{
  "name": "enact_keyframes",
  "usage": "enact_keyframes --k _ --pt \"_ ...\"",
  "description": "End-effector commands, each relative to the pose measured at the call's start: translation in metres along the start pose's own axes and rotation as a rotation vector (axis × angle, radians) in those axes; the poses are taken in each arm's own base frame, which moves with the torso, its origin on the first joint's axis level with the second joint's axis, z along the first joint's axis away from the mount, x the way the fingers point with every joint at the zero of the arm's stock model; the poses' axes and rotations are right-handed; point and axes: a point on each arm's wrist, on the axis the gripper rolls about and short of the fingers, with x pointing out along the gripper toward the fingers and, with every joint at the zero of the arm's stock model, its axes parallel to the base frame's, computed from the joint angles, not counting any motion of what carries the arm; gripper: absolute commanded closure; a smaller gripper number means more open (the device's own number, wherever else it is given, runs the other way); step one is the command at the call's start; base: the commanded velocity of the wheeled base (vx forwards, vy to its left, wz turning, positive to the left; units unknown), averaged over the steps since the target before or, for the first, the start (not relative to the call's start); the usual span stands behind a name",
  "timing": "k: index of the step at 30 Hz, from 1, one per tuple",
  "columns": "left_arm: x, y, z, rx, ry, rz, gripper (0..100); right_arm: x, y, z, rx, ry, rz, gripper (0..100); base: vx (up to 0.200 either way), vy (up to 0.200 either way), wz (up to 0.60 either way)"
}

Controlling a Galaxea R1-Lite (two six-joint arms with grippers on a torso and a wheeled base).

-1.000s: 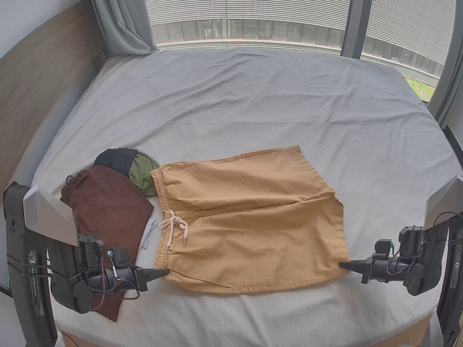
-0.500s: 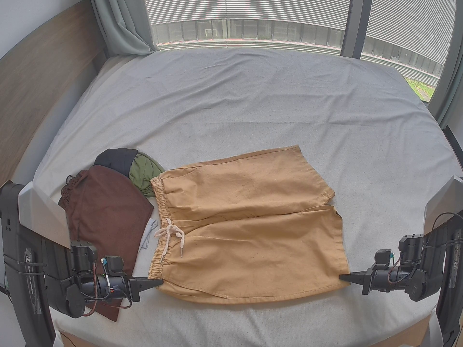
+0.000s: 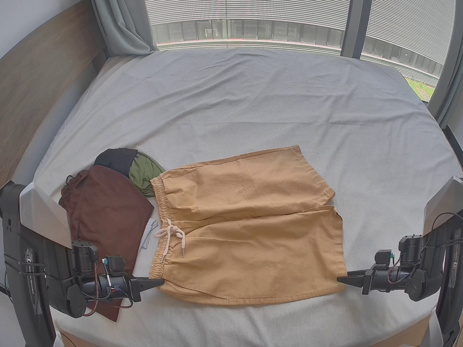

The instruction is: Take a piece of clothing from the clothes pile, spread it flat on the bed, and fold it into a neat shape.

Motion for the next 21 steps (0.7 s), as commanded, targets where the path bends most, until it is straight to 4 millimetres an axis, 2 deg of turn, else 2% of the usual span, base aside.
enact_keyframes --k 1,21 --pt "0.0003 -0.0001 -0.0003 0.0 0.001 -0.001 100 0.0008 -0.0003 -0.0014 0.004 0.005 0.002 0 0.0 0.0 0.0" --pt "0.0033 0.0023 -0.0027 0.013 0.01 -0.002 100 0.0071 0.0021 -0.006 0.009 0.031 0.028 0 0.0 0.0 0.0"
